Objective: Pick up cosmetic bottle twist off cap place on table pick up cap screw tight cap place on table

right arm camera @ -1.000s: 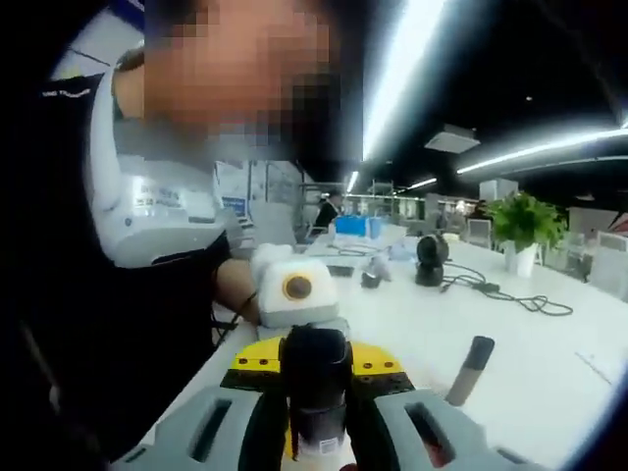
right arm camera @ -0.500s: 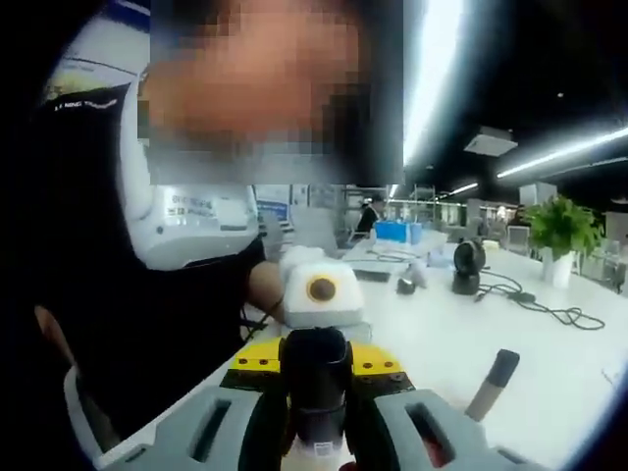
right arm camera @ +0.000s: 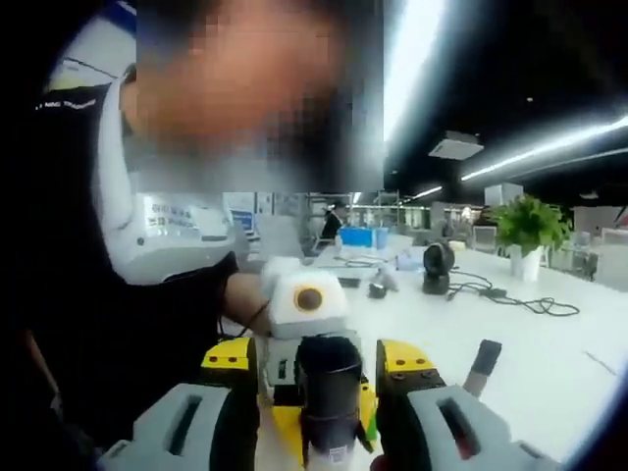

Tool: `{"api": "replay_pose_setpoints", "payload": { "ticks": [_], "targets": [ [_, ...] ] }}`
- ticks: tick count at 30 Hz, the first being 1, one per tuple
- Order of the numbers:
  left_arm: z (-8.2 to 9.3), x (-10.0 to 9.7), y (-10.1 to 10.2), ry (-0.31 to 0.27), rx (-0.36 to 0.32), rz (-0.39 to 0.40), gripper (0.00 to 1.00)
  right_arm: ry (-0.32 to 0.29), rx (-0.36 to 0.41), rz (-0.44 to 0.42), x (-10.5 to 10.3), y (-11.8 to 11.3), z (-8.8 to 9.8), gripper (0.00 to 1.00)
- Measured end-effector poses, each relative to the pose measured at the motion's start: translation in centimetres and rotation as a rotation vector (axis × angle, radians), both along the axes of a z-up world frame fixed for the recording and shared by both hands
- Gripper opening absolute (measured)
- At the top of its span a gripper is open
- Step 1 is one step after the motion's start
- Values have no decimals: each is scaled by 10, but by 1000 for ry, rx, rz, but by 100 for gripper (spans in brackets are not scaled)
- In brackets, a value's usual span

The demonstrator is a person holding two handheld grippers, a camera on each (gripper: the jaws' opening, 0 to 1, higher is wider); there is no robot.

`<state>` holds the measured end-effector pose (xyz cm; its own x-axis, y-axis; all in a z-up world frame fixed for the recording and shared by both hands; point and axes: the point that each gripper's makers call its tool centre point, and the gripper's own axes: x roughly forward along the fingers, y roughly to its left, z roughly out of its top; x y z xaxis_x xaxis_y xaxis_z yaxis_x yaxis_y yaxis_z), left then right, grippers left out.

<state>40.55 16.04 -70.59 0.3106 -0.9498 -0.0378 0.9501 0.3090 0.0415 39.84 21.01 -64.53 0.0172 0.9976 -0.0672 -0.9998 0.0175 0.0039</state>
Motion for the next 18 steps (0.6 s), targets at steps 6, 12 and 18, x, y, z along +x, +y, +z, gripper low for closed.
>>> {"api": "replay_pose_setpoints", "payload": {
  "ticks": [6, 12, 18],
  "targets": [
    [0, 7, 2, -14, 0, 41, 14, 57, 149, -302, 16, -10, 16, 44],
    [0, 9, 2, -23, 2, 57, 14, 55, 224, -570, 20, -19, 19, 43],
    [1, 10, 2, -56, 4, 61, 14, -1, 233, -822, 22, -35, 27, 39]
  ]
}}
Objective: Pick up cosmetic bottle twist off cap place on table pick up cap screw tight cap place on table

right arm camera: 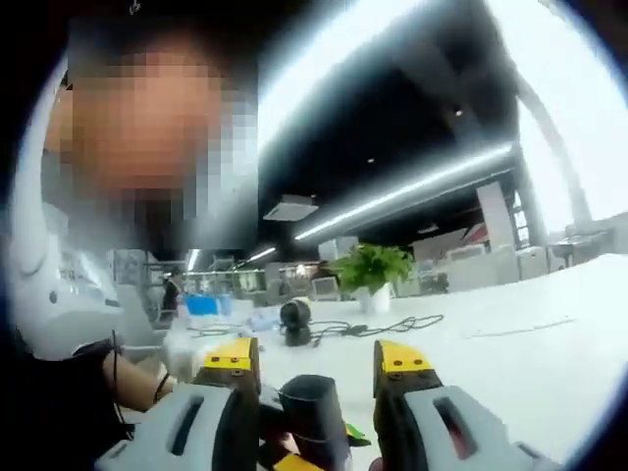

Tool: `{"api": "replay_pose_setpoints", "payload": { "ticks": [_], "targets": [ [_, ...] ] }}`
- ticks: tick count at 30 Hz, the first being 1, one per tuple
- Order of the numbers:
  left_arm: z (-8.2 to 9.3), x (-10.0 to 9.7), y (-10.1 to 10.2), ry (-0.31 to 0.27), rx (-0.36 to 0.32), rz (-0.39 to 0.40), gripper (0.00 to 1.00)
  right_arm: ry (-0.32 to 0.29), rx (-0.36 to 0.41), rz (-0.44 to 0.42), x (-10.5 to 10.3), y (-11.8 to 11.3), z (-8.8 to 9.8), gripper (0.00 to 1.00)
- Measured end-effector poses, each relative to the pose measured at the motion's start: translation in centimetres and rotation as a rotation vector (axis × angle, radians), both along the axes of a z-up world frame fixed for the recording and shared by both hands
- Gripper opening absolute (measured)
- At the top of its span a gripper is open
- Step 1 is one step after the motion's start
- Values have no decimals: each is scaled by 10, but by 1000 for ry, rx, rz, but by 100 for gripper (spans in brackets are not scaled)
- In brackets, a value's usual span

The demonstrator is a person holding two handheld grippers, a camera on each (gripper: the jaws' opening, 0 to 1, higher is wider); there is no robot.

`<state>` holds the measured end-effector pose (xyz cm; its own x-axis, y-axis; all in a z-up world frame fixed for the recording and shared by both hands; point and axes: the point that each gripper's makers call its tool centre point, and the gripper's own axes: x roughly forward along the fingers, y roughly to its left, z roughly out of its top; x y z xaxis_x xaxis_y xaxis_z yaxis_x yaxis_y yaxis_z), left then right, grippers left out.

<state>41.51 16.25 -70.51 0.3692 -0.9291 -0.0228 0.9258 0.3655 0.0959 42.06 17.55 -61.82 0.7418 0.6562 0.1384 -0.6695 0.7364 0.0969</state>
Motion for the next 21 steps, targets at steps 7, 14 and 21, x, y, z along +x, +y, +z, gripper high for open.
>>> {"api": "replay_pose_setpoints", "payload": {
  "ticks": [7, 14, 21],
  "targets": [
    [0, 0, 0, 1, -1, 0, 14, 3, -57, -117, -9, 12, -7, 37],
    [-1, 3, 0, 26, -11, 12, 15, 27, -113, -307, 5, 6, -20, 33],
    [-1, 4, 1, 22, -6, 28, 15, 31, -140, -370, 8, 9, -26, 26]
  ]
}}
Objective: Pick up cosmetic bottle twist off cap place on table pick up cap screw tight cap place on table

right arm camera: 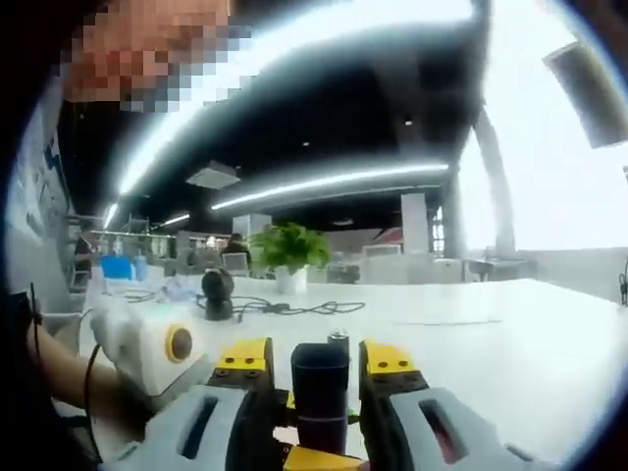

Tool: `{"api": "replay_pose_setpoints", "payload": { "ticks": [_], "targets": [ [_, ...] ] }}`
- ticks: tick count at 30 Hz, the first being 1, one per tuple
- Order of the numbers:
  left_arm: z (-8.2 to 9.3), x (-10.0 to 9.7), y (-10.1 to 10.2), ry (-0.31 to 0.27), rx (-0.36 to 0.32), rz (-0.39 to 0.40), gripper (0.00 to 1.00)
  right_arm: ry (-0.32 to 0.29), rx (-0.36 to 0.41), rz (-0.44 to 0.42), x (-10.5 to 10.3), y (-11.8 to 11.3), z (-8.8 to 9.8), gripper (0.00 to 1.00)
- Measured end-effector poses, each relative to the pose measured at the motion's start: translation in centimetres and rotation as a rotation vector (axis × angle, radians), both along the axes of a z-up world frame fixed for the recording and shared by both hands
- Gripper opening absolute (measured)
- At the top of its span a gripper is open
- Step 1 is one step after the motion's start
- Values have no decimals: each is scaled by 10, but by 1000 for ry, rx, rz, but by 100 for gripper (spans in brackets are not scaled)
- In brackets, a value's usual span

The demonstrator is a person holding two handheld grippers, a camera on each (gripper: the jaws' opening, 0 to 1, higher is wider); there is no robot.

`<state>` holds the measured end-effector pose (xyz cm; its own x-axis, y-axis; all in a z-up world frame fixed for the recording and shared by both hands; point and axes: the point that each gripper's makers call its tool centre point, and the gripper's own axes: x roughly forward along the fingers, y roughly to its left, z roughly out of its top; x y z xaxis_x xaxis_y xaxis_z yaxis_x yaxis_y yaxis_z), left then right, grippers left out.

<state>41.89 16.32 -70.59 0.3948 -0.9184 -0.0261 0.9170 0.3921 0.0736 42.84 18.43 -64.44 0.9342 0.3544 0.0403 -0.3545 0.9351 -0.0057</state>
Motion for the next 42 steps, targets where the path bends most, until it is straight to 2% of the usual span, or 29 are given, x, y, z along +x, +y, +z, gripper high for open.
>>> {"api": "replay_pose_setpoints", "payload": {
  "ticks": [4, 7, 14, 25, 35, 42],
  "targets": [
    [0, 0, 0, 1, 1, 1, 15, 27, -18, 1, 3, 2, -7, 25],
    [0, 1, 1, 0, 0, 2, 15, 30, -22, -11, 3, -1, -7, 17],
    [1, 2, 3, 8, 0, 0, 15, 32, -30, 29, 7, -2, -8, 16],
    [1, 2, 3, 16, -4, -5, 14, 38, -76, 194, 20, 0, -12, 16],
    [1, 1, 3, 29, -8, -9, 14, 34, -141, 329, 17, 5, -11, 16],
    [1, -1, 3, 29, -8, -16, 14, 53, -108, 425, 11, 7, -10, 16]
  ]
}}
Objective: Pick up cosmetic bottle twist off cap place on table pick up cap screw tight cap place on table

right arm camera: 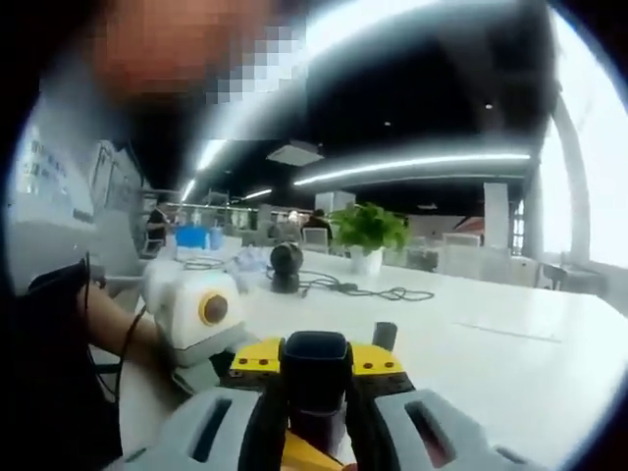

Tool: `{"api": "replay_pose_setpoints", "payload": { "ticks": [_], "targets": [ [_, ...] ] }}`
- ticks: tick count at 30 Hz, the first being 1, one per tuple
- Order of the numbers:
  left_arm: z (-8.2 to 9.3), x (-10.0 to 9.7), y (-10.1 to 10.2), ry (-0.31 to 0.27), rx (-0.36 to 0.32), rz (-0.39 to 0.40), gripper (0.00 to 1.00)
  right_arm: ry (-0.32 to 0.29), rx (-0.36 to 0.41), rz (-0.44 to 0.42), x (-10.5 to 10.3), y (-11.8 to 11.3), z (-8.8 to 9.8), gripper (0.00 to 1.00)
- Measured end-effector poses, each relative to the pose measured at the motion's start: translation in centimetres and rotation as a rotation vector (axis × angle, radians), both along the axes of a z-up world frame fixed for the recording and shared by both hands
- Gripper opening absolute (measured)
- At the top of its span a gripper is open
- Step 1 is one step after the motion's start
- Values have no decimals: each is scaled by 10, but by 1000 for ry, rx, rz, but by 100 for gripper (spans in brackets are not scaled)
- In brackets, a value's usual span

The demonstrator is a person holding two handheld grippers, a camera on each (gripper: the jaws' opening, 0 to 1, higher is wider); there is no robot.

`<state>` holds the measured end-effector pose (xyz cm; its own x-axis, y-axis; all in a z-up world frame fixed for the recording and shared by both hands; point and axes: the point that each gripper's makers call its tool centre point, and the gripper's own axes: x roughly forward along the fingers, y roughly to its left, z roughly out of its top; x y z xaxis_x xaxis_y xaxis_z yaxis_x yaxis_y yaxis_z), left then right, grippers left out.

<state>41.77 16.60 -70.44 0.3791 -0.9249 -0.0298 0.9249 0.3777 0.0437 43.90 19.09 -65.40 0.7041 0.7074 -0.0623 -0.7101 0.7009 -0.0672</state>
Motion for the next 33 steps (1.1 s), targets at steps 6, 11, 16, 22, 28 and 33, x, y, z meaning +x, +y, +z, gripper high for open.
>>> {"api": "replay_pose_setpoints", "payload": {
  "ticks": [6, 11, 16, 22, 28, 33],
  "targets": [
    [0, -2, 0, 0, 2, -10, 14, -11, -4, 75, -11, 11, 1, 16],
    [0, -1, 0, 4, 2, -12, 14, -5, 4, 136, -15, 17, 2, 16],
    [0, -1, -1, 2, 2, -15, 14, -11, -40, 248, -20, 22, 2, 16],
    [-1, -1, -1, 4, 3, -18, 14, 6, -21, 289, -19, 24, 2, 16],
    [-1, -1, -1, 4, 3, -20, 14, 12, -15, 338, -20, 24, 2, 16],
    [-1, -2, -2, 8, 3, -25, 14, 24, -7, 398, -21, 23, 2, 16]
  ]
}}
